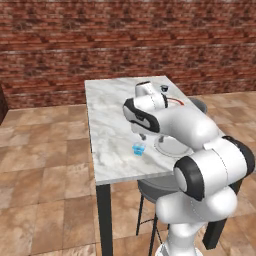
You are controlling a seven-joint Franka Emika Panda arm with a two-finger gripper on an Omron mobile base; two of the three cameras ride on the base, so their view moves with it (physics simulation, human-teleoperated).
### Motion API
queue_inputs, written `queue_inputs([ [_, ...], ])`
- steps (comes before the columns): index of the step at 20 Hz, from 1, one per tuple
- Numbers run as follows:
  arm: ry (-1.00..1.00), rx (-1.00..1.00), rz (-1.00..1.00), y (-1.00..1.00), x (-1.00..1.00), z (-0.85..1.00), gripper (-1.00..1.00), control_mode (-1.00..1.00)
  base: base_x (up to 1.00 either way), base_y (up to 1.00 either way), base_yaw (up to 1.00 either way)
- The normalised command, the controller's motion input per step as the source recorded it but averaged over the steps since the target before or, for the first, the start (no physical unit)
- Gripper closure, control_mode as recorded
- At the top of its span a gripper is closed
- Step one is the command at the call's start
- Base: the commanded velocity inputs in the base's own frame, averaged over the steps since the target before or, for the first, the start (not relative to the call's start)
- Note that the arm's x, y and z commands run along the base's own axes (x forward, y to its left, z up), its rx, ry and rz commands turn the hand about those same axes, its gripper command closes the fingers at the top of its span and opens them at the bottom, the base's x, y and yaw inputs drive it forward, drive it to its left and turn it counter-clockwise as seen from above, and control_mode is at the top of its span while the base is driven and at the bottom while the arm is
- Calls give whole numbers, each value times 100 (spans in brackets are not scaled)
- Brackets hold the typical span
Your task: Place two yogurt containers on each plate.
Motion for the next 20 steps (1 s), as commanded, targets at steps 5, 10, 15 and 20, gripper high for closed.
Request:
queue_inputs([
  [5,-6,0,-16,0,6,-25,-100,-100,0,0,0],
  [10,-1,6,-5,0,16,-16,-100,-100,0,0,0],
  [15,-11,9,1,0,24,-18,-100,-100,0,0,0],
  [20,-4,1,9,0,25,-25,-100,-100,0,0,0],
])
